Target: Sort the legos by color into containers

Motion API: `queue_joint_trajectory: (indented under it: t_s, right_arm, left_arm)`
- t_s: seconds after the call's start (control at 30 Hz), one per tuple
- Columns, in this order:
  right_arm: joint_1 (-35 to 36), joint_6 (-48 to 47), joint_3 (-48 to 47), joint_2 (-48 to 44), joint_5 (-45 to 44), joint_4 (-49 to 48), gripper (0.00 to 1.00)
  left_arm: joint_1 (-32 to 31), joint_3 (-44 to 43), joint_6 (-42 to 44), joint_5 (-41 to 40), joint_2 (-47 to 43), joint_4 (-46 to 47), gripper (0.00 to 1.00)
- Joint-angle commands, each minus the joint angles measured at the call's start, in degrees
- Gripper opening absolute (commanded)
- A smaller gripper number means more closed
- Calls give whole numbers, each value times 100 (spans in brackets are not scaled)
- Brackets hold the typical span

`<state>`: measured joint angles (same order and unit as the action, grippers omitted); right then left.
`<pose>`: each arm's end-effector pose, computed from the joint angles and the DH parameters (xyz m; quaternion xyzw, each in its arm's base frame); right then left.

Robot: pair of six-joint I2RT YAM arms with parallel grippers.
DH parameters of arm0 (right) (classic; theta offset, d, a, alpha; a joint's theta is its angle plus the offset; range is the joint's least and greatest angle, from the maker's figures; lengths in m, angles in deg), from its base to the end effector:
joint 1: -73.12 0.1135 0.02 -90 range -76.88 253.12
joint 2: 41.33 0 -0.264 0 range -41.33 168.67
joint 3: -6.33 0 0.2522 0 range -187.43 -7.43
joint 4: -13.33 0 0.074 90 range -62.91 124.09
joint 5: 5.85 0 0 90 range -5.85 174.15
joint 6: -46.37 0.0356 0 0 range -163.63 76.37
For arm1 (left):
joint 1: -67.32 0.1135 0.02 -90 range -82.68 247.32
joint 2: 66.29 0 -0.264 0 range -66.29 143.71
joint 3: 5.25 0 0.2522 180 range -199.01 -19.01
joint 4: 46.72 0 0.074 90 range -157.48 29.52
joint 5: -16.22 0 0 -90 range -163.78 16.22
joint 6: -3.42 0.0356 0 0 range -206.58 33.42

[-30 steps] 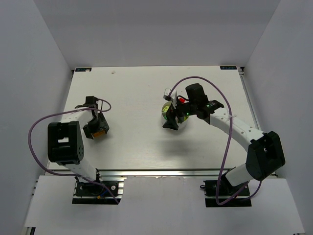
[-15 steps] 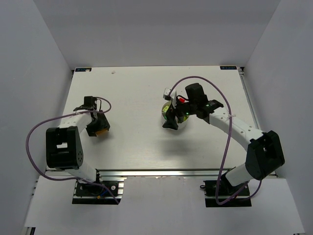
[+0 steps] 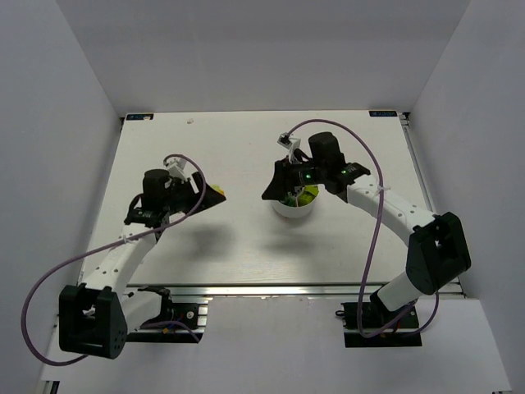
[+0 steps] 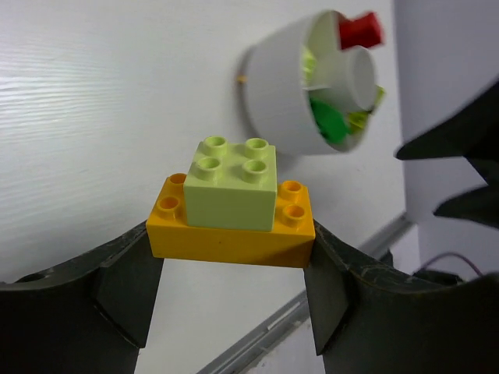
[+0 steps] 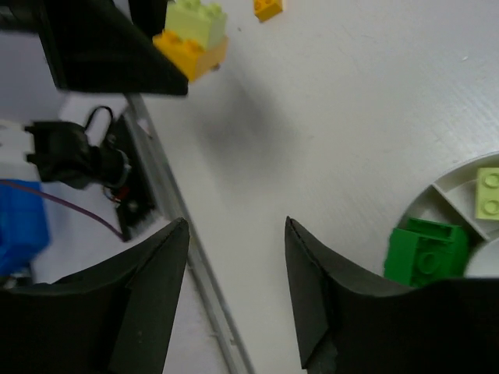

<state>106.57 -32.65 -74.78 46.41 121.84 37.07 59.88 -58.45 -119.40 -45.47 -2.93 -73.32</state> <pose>0.2786 0.2101 0.2965 -0.3175 0.7741 0.4374 0.3297 0.2301 -0.0471 0.2419 -0.0835 0.8698 -0.3548 0.3327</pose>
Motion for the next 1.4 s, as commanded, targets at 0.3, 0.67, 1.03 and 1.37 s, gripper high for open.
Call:
queue_joint_trajectory:
  t_s: [0.3, 0.67, 1.03, 1.37]
  right_arm:
    - [-58, 2215, -938, 612, 1109, -427, 44]
    - [196, 2049, -656, 516, 1126, -550, 74]
    - [539, 1504, -595, 436, 117, 302, 72]
    - [636, 1521, -700, 551, -297, 347, 70]
  left_arm:
    - [-1452, 1316, 3, 219, -1167, 3015, 27]
    - [-2490, 1282, 1356, -818, -887, 2330, 24]
    - [-2719, 965, 1665, -1452, -552, 2339, 24]
    - [-2719, 991, 1647, -1513, -719, 2295, 24]
